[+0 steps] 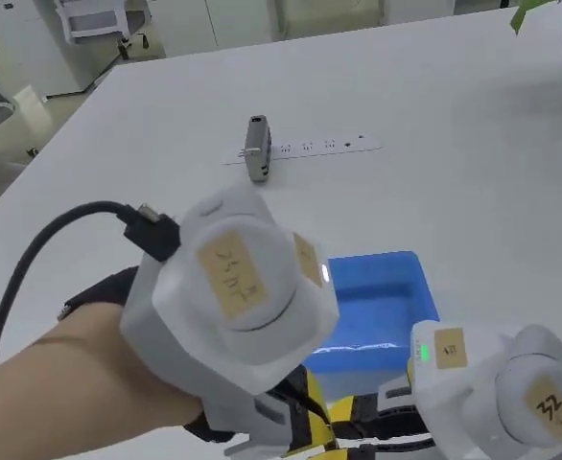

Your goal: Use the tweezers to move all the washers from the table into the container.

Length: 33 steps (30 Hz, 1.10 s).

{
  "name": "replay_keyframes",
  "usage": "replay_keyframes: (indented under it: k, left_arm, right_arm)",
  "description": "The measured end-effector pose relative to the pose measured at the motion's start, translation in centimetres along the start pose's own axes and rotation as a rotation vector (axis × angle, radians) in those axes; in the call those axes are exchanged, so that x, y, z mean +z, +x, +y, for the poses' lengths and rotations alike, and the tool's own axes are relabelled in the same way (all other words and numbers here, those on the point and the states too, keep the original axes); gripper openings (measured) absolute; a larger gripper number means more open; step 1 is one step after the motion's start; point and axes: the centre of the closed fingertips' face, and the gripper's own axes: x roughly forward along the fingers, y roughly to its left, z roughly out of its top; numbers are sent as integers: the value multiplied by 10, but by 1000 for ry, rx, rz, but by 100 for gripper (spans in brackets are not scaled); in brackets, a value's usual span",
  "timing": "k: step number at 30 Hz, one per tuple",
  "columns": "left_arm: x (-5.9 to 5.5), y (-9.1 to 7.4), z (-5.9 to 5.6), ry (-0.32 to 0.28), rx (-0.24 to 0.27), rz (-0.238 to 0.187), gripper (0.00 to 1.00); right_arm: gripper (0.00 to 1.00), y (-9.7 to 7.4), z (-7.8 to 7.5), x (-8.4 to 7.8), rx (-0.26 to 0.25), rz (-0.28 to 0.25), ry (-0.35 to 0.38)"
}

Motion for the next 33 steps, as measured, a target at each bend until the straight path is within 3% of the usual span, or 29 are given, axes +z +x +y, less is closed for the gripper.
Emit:
replay_keyframes:
  k: [1, 5, 8, 12, 15, 17, 20, 24, 26, 28, 33]
  left_arm:
    - [-1, 0, 0, 0, -1, 3, 0]
    - [-1, -1, 3, -21, 27, -34, 0]
    - [1, -3, 0, -69, 30, -81, 7]
    - [6, -9, 2, -161, 88, -210, 20]
    - [7, -16, 8, -222, 173, -310, 38]
    - [1, -20, 13, -256, 250, -345, 55]
    - [-7, -22, 14, -324, 304, -394, 74]
    - [-7, -30, 19, -399, 400, -559, 95]
    - [-11, -39, 26, -433, 474, -628, 98]
    - [-15, -50, 33, -410, 567, -682, 99]
    - [-25, -65, 41, -437, 664, -772, 99]
  right_arm:
    - [5, 0, -3, -1, -30, 3, -15]
    - [3, 1, -3, -2, -21, 2, -4]
    - [3, 0, -5, -2, -25, 3, 2]
    - [2, -4, -9, -3, -47, -16, 42]
    - [2, -5, -14, -3, -70, -48, 115]
    - [2, -7, -17, -3, -72, -66, 164]
    - [2, -9, -21, -4, -77, -75, 200]
    - [2, -10, -21, -3, -77, -89, 238]
    - [2, -11, -21, -2, -79, -87, 240]
    - [2, -13, -21, 1, -81, -92, 218]
    - [2, -23, -23, 10, -71, -111, 223]
